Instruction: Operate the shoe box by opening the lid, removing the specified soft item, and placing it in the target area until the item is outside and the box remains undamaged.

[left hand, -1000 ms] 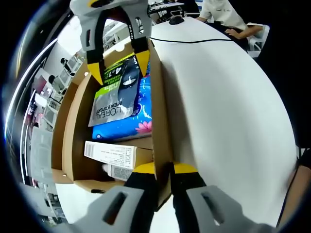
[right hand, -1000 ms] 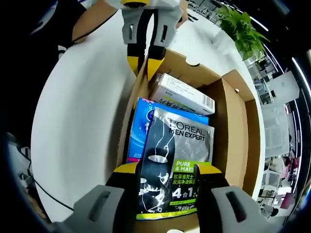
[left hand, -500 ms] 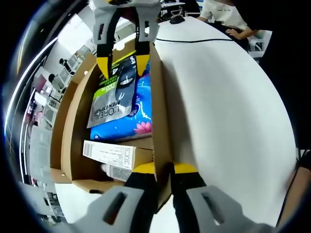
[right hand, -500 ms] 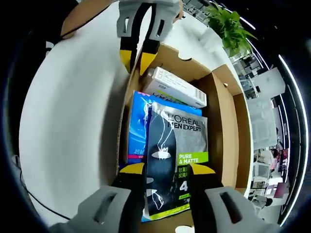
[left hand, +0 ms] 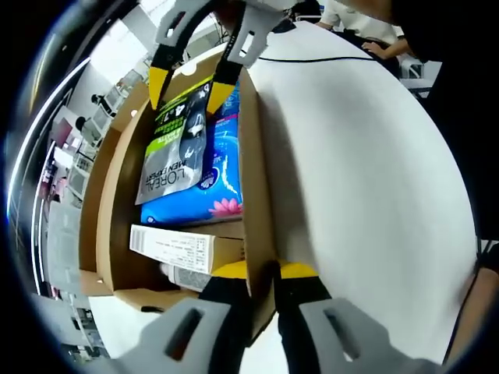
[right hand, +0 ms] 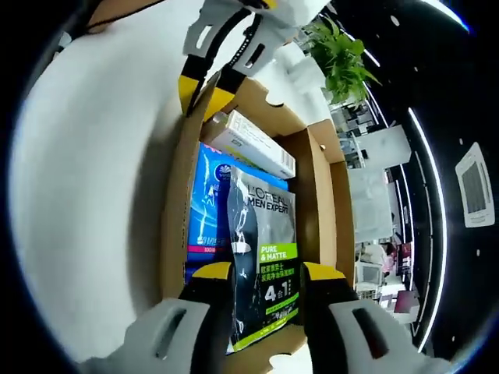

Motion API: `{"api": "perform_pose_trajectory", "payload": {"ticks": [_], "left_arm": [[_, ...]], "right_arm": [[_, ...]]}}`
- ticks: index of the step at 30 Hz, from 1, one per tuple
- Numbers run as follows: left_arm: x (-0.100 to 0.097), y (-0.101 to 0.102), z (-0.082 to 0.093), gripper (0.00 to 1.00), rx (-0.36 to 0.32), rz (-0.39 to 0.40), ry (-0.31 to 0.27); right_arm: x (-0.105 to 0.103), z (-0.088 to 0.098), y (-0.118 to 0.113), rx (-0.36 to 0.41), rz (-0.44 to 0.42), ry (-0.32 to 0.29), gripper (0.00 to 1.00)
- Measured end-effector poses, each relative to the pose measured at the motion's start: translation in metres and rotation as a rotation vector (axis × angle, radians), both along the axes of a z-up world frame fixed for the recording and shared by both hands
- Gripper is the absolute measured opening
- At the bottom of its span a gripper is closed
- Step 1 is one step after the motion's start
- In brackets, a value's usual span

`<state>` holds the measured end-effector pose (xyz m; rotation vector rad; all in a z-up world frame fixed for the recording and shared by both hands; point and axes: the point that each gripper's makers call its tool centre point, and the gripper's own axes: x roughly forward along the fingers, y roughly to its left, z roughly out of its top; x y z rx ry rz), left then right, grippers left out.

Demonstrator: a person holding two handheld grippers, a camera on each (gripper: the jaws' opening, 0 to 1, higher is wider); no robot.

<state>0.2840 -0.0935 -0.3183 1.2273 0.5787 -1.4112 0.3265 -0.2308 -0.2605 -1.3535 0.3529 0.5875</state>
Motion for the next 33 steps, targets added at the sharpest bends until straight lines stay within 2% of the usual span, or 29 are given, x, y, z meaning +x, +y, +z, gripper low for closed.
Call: {"api": "perform_pose_trajectory", "payload": {"ticks": [4,7,9,12,19,24,26,29,33], "left_arm": [[0.0,0.0,0.0,0.09,0.0,0.003,0.0],[0.0,0.0,0.0,0.09,0.001,0.004,0.0],[0.0,0.0,-0.001,0.09,0.002,0.004,-0.001],[0.0,0.0,-0.001,0.09,0.002,0.005,-0.001],[-0.001,0.0,-0.001,0.09,0.002,0.007,-0.001],[0.001,0.0,-0.001,0.09,0.002,0.01,0.001],[0.001,0.0,-0.001,0.09,0.001,0.01,0.001],[0.001,0.0,-0.001,0.09,0.002,0.011,0.001],[0.002,0.0,-0.001,0.09,0.002,0.012,0.001]], "right_arm": [[0.002,0.008,-0.002,0.034,-0.015,-0.065,0.44],[0.003,0.011,-0.004,0.076,-0.026,-0.067,0.47],[0.003,0.011,-0.003,0.072,-0.023,-0.074,0.49],[0.005,0.017,-0.001,0.021,0.001,-0.132,0.54],[0.011,0.028,-0.007,0.085,-0.052,-0.163,0.68],[0.01,0.046,-0.004,0.073,-0.034,-0.235,0.69],[0.011,0.055,-0.004,0.066,-0.027,-0.281,0.69],[0.015,0.068,-0.008,0.009,-0.034,-0.359,0.67],[0.02,0.062,-0.006,0.027,-0.042,-0.327,0.67]]}}
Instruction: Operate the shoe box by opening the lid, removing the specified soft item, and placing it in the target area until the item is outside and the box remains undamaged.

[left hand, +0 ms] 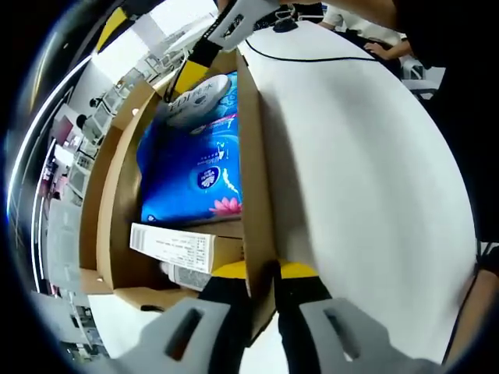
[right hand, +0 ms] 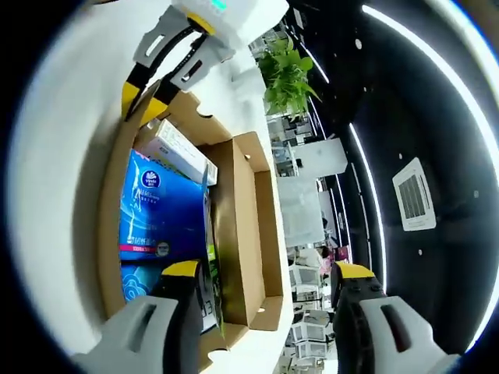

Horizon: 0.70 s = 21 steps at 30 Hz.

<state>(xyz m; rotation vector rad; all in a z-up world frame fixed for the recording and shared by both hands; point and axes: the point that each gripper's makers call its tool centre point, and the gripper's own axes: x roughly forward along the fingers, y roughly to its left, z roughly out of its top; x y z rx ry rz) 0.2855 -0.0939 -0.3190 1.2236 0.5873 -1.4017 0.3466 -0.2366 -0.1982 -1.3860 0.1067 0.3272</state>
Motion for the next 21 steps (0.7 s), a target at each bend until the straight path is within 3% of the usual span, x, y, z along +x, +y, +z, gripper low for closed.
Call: {"api": "perform_pose_trajectory", "payload": {"ticks": [5,13,21], "left_arm": [[0.001,0.0,0.0,0.09,0.0,0.0,0.0],[0.002,0.0,0.001,0.09,-0.001,-0.002,0.0],[0.002,0.0,0.001,0.09,-0.001,-0.001,0.0]], "right_arm": [[0.007,-0.011,0.001,-0.006,-0.011,0.024,0.68],[0.024,-0.016,0.004,-0.019,-0.025,0.006,0.68],[0.043,-0.033,0.002,-0.016,-0.059,0.014,0.67]]}}
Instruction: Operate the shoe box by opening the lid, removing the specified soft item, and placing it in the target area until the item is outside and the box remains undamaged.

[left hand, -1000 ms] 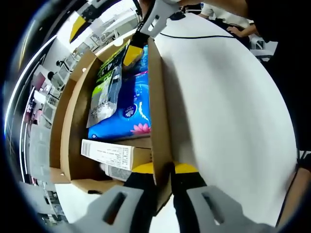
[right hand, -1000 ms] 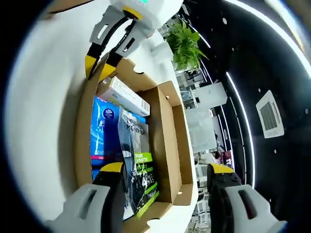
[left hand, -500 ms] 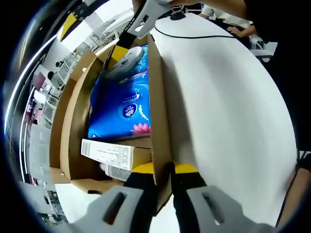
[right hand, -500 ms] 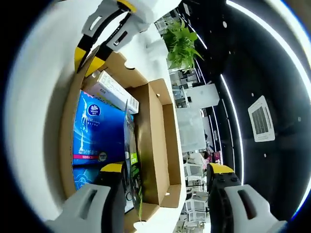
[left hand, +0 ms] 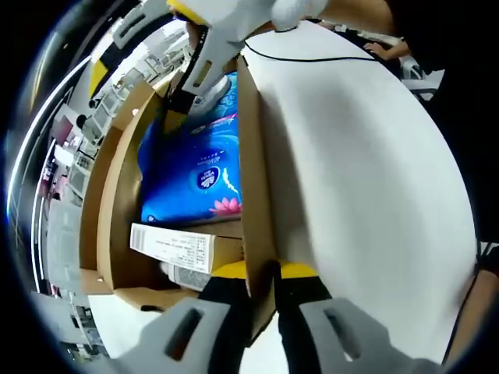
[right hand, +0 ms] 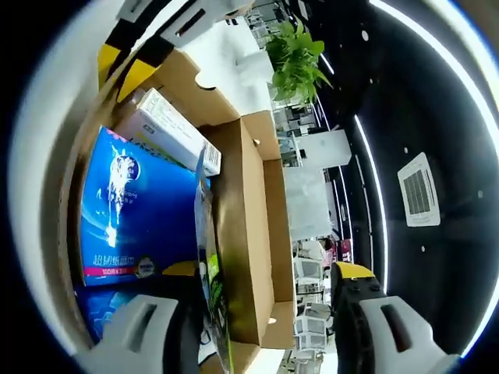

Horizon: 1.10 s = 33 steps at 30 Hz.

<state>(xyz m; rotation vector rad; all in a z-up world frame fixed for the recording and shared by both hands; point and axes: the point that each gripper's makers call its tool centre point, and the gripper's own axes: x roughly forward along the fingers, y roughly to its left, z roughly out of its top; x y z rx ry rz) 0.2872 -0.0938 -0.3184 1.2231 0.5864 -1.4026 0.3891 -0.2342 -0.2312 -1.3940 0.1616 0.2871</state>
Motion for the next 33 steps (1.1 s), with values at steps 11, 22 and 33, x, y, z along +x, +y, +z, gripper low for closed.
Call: {"api": "perform_pose_trajectory", "payload": {"ticks": [11,22,33], "left_arm": [[0.001,-0.001,0.0,0.1,-0.004,0.003,0.001],[-0.001,0.001,0.0,0.1,0.004,0.008,-0.003],[-0.001,0.002,-0.001,0.1,0.027,0.014,-0.013]], "right_arm": [[-0.005,-0.01,0.004,-0.085,0.006,-0.008,0.54],[-0.007,-0.013,0.001,-0.065,-0.019,0.011,0.46],[-0.008,-0.019,0.002,-0.048,-0.012,0.056,0.41]]}}
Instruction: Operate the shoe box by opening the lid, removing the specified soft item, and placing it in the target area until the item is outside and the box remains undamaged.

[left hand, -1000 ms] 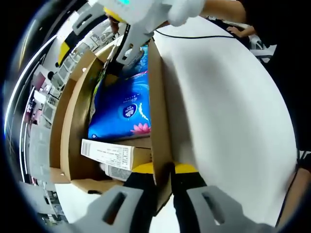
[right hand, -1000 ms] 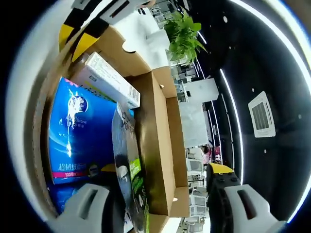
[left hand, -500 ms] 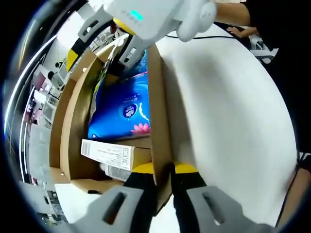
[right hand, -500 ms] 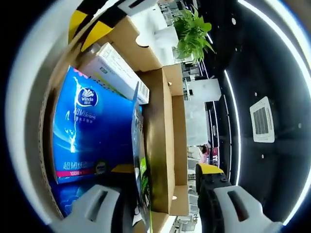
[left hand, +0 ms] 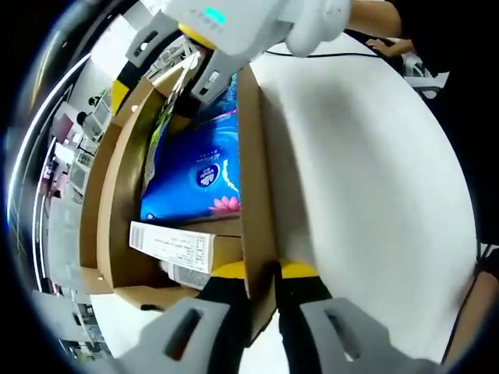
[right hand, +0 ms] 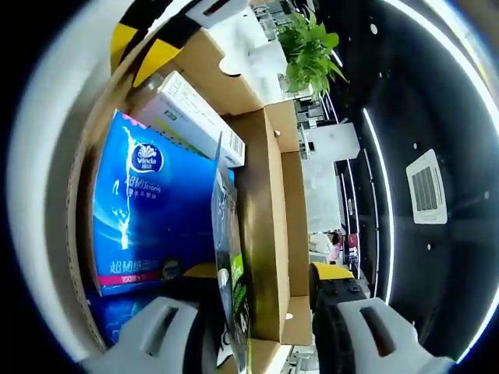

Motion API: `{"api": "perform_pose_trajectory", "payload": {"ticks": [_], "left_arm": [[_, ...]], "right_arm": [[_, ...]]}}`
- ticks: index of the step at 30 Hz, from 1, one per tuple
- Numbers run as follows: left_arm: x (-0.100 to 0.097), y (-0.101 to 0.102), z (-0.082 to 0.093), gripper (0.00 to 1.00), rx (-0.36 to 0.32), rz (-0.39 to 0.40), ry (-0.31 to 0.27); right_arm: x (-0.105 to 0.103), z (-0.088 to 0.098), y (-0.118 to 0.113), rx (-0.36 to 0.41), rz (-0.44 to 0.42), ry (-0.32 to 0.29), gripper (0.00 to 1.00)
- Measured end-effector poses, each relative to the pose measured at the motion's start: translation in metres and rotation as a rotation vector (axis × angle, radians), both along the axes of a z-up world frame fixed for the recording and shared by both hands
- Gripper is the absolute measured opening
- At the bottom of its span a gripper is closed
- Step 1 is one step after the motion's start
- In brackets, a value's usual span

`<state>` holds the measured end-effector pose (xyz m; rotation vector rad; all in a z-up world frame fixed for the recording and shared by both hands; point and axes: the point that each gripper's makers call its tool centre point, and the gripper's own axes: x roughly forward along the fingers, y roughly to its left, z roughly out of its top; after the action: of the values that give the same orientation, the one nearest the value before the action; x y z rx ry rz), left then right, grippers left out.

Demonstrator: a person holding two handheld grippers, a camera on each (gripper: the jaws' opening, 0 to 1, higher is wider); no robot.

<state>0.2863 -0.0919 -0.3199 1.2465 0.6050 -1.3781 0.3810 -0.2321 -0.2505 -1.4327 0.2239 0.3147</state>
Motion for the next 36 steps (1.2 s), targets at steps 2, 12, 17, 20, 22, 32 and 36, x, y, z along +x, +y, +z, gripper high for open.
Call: {"api": "perform_pose_trajectory", "payload": {"ticks": [2,12,17,20,22,32,36], "left_arm": [[0.0,0.0,0.0,0.1,-0.002,-0.001,0.001],[0.0,0.0,0.0,0.1,-0.002,0.001,0.0],[0.0,0.0,0.0,0.1,-0.001,0.003,-0.001],[0.0,0.0,-0.001,0.1,0.001,0.005,-0.002],[0.0,0.0,-0.001,0.11,0.004,0.004,-0.005],[0.0,0.0,-0.001,0.11,0.005,0.0,-0.006],[0.0,0.0,-0.001,0.11,0.005,-0.002,-0.007]], "right_arm": [[0.0,-0.002,-0.001,-0.002,-0.003,0.014,0.37],[0.0,-0.008,0.003,-0.049,0.03,0.043,0.26],[-0.002,-0.012,0.003,-0.058,0.031,0.063,0.16],[-0.002,-0.016,0.003,-0.055,0.034,0.084,0.11],[-0.003,-0.017,0.002,-0.045,0.031,0.088,0.1],[-0.006,-0.022,0.002,-0.053,0.029,0.12,0.02],[-0.007,-0.023,0.001,-0.048,0.023,0.128,0.02]]}}
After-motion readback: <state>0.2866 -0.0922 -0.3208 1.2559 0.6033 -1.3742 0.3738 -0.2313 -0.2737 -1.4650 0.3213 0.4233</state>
